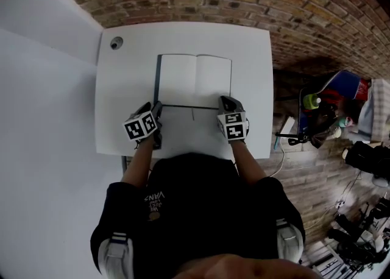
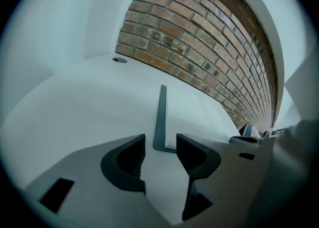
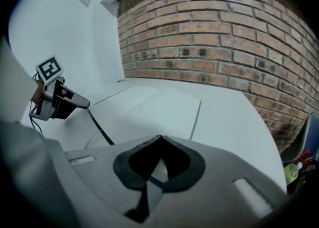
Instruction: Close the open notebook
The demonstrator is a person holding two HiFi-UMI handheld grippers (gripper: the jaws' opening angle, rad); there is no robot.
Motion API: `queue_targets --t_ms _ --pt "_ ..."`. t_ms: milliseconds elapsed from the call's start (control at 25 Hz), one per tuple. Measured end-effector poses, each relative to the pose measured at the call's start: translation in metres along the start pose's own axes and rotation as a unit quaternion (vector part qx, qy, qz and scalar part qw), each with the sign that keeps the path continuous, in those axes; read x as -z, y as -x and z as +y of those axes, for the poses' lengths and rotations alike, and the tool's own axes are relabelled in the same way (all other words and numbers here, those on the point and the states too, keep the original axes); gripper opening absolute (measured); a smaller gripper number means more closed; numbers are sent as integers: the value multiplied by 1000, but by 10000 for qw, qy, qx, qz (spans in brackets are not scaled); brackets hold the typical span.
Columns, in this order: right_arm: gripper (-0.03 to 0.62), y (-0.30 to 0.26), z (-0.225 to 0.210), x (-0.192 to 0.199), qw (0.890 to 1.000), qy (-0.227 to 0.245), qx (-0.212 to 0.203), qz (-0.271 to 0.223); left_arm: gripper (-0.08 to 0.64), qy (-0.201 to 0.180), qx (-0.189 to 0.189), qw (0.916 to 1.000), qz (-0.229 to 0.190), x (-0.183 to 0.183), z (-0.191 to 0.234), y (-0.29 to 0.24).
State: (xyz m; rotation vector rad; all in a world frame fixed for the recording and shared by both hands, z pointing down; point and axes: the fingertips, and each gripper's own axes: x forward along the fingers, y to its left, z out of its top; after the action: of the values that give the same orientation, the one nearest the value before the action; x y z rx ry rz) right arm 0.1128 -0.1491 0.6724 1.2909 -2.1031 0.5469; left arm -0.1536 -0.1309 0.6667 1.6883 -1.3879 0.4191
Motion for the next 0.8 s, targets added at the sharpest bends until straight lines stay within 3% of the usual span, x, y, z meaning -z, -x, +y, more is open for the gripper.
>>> queue_targets --t_ms 200,640,800 --pt "-2 -1 -2 2 10000 29 14 7 207 -307 -127 9994 77 1 -7 -3" --pt "-2 -1 -1 0 10000 34 29 -13 189 -11 31 10000 63 2 -11 -6" --pt "-2 1 1 0 10000 36 15 -6 117 45 -46 10000 69 2 -3 -5"
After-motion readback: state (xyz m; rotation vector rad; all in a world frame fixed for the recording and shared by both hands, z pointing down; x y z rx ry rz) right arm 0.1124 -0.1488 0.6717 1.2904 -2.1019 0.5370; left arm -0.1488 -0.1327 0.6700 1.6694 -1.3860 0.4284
